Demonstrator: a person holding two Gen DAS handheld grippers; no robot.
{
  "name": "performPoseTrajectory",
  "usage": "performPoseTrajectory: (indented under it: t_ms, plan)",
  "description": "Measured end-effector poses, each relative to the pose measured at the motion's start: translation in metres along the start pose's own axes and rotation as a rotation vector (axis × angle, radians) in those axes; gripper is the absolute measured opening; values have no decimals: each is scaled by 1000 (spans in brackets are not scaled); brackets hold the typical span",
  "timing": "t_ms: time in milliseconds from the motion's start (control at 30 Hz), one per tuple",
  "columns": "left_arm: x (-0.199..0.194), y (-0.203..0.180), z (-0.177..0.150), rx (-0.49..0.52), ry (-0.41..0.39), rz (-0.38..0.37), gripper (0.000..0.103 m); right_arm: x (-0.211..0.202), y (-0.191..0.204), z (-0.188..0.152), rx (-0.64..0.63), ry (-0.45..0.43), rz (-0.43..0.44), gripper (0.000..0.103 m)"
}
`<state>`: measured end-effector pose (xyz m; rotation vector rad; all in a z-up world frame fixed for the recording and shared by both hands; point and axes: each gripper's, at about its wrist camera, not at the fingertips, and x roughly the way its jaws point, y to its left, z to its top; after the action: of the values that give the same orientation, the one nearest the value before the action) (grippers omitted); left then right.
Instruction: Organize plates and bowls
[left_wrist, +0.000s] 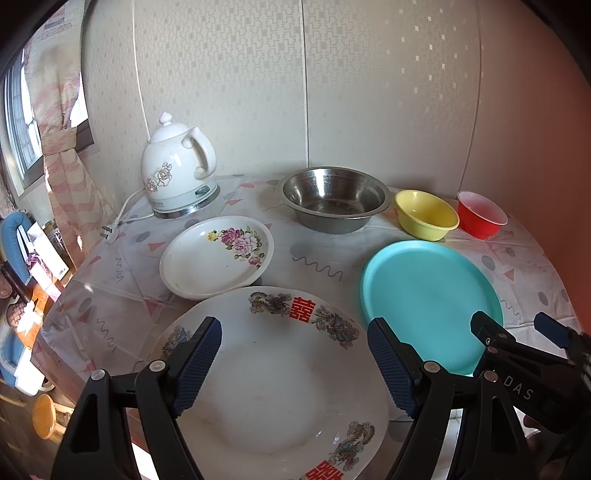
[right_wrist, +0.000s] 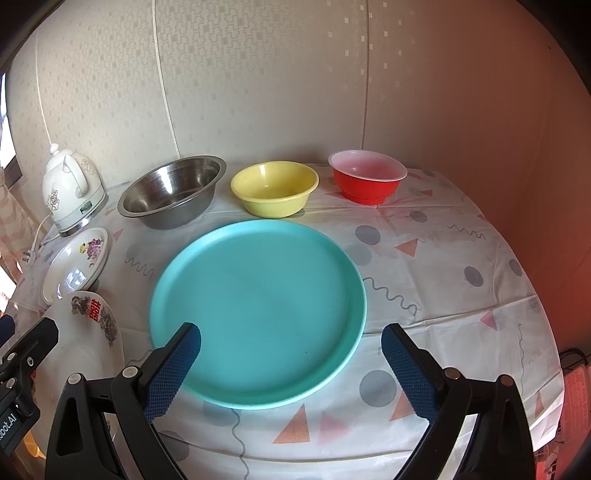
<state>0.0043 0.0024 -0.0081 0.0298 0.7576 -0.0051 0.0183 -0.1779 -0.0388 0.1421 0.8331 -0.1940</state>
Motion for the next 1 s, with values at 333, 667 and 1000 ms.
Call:
performPoseTrajectory:
  t_ms: [333, 667, 1000]
  plan:
    - [0, 0, 0, 1, 0, 1, 82, 1, 0, 1, -1, 5, 2, 100]
    - [0, 3, -1, 2, 1, 3, 82, 2, 0, 1, 0, 5, 3, 100]
    - [1, 2, -2, 7, 4, 4, 82, 4, 0, -1, 0, 10, 6, 100]
